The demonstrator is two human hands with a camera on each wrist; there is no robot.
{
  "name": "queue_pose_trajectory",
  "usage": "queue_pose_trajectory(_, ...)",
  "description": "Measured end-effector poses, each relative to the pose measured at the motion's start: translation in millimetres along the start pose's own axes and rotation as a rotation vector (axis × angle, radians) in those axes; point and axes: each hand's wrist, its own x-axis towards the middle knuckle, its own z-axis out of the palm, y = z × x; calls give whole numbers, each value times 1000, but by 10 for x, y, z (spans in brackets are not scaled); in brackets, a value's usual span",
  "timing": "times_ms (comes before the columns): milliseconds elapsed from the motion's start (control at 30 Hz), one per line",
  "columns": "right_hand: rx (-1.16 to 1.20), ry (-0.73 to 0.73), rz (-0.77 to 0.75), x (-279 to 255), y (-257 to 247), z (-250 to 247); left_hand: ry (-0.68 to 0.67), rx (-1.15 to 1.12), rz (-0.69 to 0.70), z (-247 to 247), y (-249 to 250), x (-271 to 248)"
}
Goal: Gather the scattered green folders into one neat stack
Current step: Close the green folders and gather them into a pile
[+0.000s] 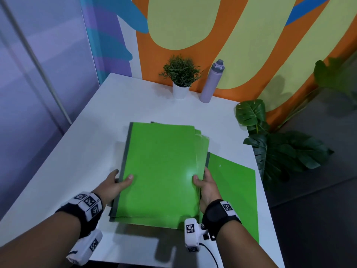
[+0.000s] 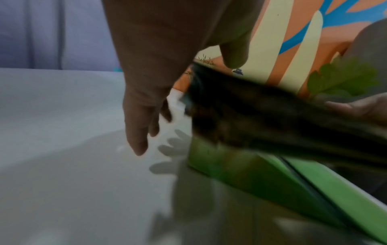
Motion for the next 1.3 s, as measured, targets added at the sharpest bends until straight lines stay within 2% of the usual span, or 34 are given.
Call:
queue_pose_trajectory(133, -203, -65, -98, 32, -11, 66, 83, -129, 81, 30, 17, 6)
queue_pose_trajectory(233, -631, -77, -134, 54, 69, -52, 182, -134, 117, -15, -25, 26)
queue_pose_trajectory(333, -1226, -117, -46, 37, 274, -250, 273, -106, 126, -98, -61, 71)
queue_pose_trajectory(433, -1486, -162, 50, -13, 493, -342, 334, -141, 73, -174, -98, 108)
queue_pose_trajectory(533, -1564, -141, 34, -29, 670, -403, 313, -238, -6, -224, -190, 134)
queue_pose_trajectory(733, -1632, -246, 37, -37, 654, -427, 351, -340, -118, -343, -407, 266)
queue_pose_trajectory(867, -1664, -263, -13, -36, 590, -412, 372, -367, -136, -495, -929, 823)
queue_pose_trajectory(900, -1646, -249, -30, -25, 548, -394, 383, -358, -153, -507, -960, 887)
queue_pose_trajectory(1000, -1613, -117, -55, 15, 363, -393, 375, -274, -186, -436, -590, 521)
queue_pose_trajectory(1067, -1633, -55, -42, 52, 327, -428, 365, -255, -208, -392, -538, 432)
queue_pose_trajectory(1167, -1620, -6, -34, 79, 402, -463, 364, -244, -224, -354, -595, 438)
queue_pose_trajectory(1300, -1605, 2, 76, 161, 397, -460, 373, -223, -232, -325, -655, 449)
